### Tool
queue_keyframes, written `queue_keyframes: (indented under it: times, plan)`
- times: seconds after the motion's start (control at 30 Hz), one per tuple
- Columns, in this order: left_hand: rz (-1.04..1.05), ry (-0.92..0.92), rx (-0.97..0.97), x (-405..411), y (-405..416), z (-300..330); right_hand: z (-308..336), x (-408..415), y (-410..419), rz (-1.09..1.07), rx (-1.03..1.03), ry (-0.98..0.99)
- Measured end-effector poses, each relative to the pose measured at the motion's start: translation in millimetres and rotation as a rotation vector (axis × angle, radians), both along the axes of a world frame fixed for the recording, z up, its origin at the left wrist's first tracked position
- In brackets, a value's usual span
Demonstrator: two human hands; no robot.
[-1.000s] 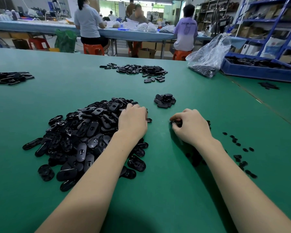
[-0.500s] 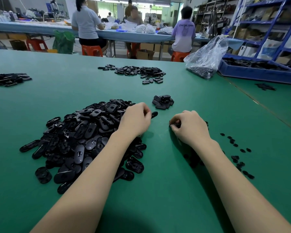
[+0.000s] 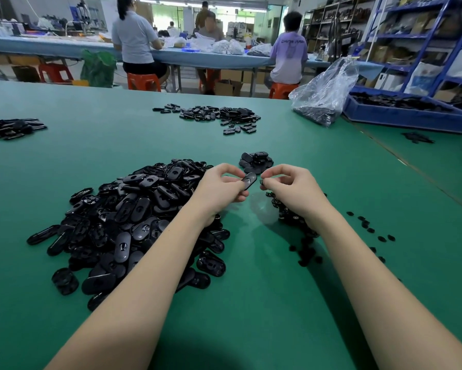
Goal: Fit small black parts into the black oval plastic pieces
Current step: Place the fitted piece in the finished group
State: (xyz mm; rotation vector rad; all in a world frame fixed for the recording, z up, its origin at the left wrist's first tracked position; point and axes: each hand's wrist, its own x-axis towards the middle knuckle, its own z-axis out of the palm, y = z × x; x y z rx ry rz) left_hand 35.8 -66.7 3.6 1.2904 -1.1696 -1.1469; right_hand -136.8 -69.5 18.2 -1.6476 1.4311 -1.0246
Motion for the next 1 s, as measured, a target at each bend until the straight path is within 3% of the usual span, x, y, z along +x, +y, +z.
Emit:
queue_keyframes:
  times: [0.33, 0.5, 1.0]
  plan:
    - [-0.115, 0.097, -0.035, -7.9, 6.2, -0.7, 2.8, 0.6, 0.9, 0.017, 0.118, -0.147]
    - [-0.065, -0.019, -0.035, -6.6, 4.6, -3.7, 2.3, -3.3, -0.7, -0.028, 0.229, -0.151]
    - [-0.092, -0.047, -0.121, -8.0, 7.1, -5.6, -1.5, -7.0, -5.1, -0.059, 0.228, -0.116]
